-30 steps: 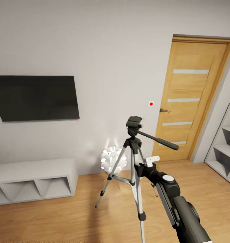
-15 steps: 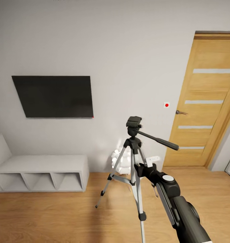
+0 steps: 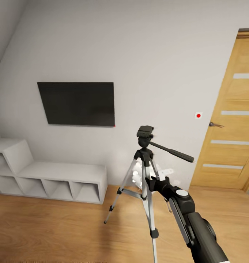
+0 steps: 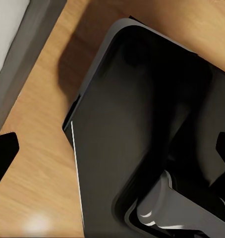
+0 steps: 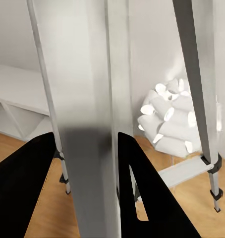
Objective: Attach the digital camera to the camera tripod in the bedroom.
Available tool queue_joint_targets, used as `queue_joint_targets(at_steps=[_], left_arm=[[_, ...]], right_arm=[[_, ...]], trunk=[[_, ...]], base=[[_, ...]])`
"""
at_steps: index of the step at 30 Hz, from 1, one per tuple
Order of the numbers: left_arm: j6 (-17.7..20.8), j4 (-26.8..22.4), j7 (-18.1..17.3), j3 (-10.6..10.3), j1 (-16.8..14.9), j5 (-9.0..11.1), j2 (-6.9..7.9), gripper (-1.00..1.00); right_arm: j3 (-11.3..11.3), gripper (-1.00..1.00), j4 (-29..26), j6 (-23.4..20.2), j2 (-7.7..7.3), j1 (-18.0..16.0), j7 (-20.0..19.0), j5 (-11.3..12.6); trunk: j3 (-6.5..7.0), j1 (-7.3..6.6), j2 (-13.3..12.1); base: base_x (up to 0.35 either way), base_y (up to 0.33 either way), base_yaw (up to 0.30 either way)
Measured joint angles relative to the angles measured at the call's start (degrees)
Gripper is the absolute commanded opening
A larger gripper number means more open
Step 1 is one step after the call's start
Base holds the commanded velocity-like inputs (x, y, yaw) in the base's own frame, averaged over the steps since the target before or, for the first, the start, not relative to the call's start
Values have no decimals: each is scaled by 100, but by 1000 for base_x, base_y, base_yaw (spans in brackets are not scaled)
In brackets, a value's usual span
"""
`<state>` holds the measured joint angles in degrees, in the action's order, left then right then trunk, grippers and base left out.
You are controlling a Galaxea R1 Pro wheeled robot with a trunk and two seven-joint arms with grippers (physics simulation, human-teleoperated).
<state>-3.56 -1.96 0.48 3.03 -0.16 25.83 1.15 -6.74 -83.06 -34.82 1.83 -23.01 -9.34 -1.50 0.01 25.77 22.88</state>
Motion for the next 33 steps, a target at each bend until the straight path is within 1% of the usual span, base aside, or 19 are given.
queue_joint_targets(at_steps=[6,10,27,29,31,33], left_arm=[[0,0,0,-4,0,-1,0,100],[0,0,0,-1,0,-1,0,100],[0,0,0,-4,0,-2,0,100],[0,0,0,-5,0,-1,0,100],[0,-1,0,-3,0,-1,0,100],[0,0,0,-3,0,-1,0,100]], right_arm=[[0,-100,0,43,0,0,15,10],[0,-100,0,147,0,0,11,26],[0,-100,34,161,-6,0,12,24],[-1,-100,127,159,-8,2,13,-28],[1,-100,176,164,-9,0,26,-164],[0,-100,203,159,-6,1,22,-174]], trunk=[[0,0,0],[0,0,-1],[0,0,0],[-1,0,-1],[0,0,-1],[0,0,0]], base=[[0,0,248],[0,0,248],[0,0,248],[0,0,248],[0,0,248],[0,0,248]])
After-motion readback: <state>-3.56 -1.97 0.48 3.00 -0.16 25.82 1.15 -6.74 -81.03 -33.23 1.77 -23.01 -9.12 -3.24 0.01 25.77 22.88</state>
